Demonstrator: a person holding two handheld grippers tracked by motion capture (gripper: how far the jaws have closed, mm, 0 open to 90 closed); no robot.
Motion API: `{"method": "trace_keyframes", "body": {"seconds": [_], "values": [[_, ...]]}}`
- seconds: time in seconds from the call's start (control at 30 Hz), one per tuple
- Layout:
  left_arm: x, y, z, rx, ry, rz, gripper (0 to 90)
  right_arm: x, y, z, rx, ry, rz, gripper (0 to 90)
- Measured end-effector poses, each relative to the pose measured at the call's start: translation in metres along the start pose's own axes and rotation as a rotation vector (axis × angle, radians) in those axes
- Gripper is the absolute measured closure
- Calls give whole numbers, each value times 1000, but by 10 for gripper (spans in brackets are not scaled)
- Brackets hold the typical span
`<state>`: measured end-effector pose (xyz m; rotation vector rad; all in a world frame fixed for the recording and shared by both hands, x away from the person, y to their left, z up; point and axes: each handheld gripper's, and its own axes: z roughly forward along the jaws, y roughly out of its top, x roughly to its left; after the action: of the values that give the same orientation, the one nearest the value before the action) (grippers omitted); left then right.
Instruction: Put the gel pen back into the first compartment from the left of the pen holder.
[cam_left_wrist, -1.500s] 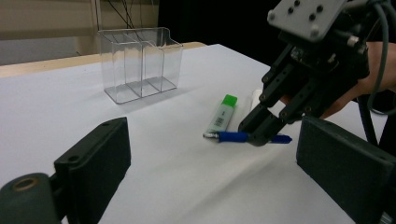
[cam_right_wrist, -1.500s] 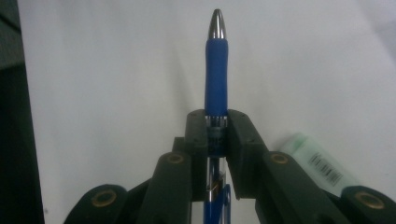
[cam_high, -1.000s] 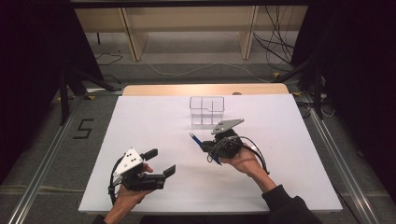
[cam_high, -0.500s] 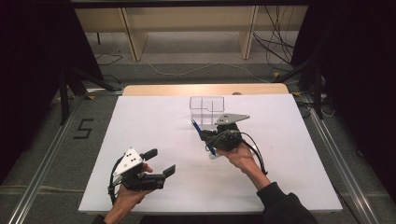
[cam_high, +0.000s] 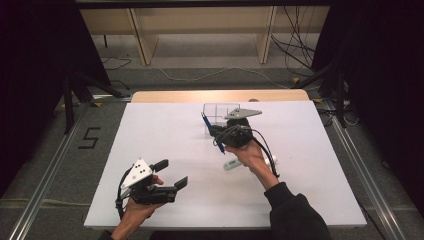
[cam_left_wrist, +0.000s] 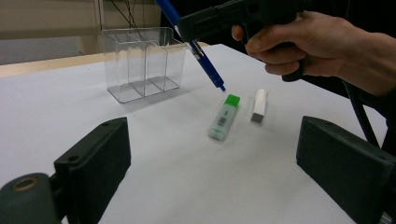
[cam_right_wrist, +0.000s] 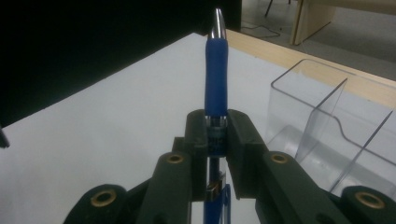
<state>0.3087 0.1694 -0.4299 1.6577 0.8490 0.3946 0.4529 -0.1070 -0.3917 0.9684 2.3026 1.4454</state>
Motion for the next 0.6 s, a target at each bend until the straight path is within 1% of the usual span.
{"method": "trace_keyframes", "body": {"seconds": [0.17, 0.2, 0.4, 0.43, 0.53, 0.6], "values": [[-1, 0, 0, 1, -2, -1, 93, -4, 6, 2, -23, -10, -2, 798], [0, 0, 0, 5, -3, 4, 93, -4, 7, 2, -27, -14, -1, 798], [-1, 0, 0, 1, -3, 1, 93, -10, 12, 4, -71, -27, 0, 798], [0, 0, 0, 4, -4, 5, 93, -11, 14, 5, -74, -23, -4, 798], [0, 0, 0, 4, -4, 4, 93, -11, 19, 8, -72, -31, -20, 798], [0, 0, 0, 4, -5, 4, 93, -11, 23, 10, -77, -36, -21, 798]]}}
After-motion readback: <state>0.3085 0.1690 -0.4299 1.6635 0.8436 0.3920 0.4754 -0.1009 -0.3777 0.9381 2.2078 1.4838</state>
